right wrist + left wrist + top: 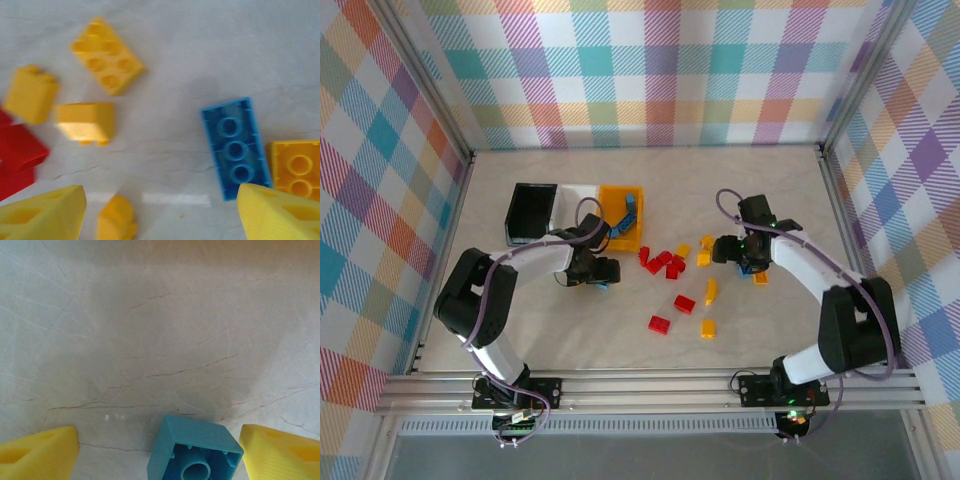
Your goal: Sort the legos into containers by color
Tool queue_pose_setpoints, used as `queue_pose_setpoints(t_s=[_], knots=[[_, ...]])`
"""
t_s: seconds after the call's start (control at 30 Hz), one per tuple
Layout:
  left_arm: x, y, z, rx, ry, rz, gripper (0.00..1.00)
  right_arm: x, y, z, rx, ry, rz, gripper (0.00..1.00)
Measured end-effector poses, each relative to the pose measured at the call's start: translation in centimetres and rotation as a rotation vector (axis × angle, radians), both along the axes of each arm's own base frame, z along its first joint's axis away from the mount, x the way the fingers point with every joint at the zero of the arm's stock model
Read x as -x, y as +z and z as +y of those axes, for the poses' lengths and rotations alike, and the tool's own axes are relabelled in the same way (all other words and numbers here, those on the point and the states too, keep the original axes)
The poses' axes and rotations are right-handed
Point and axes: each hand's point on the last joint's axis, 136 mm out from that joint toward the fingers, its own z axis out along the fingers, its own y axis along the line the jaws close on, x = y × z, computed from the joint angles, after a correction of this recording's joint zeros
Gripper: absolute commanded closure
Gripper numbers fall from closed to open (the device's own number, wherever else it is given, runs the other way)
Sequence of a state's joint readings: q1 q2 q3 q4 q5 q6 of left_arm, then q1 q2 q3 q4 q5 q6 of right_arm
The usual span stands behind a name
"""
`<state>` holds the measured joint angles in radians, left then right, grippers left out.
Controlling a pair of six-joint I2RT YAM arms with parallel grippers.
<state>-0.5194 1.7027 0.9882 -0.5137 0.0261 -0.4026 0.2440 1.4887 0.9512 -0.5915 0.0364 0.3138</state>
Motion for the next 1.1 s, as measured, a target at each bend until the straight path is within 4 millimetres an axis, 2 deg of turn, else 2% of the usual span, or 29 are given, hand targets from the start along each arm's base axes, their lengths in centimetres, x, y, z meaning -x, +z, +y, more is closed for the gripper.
queue_pose_setpoints(t_s=[0.1,0.17,0.3,0.37,0.63,0.73,0.93,1.1], knots=[[-0.1,-0.2,0.1,-0.023,-0.003,0.003,0.22,-0.1,-2.2,-1.6,0.018,-0.041,0.070,0.20],[-0.1,-0.3,0.4,-0.039,-0.002,0.009,0.26,-0.3,-3.0,-2.1,0.022,-0.053,0.094,0.20],[-0.1,-0.5,0.7,-0.066,-0.003,0.016,0.35,-1.5,-3.0,-2.4,0.024,-0.054,0.084,0.21],[0.0,-0.5,0.9,-0.078,-0.005,0.018,0.42,-1.9,-3.1,-2.3,0.025,-0.047,0.081,0.21],[0.0,-0.6,1.6,-0.116,-0.007,0.021,0.56,-2.0,-3.8,-1.7,-0.005,-0.030,0.096,0.25],[0.1,-0.6,1.7,-0.121,-0.005,0.021,0.62,-1.7,-4.1,-1.5,-0.019,-0.026,0.100,0.31],[0.1,-0.4,1.7,-0.119,-0.008,0.019,0.71,-0.4,-5.2,-1.4,-0.032,-0.027,0.135,0.50],[-0.1,-0.3,1.2,-0.091,-0.008,0.009,0.78,-0.1,-4.4,-1.4,-0.039,-0.031,0.105,0.58]])
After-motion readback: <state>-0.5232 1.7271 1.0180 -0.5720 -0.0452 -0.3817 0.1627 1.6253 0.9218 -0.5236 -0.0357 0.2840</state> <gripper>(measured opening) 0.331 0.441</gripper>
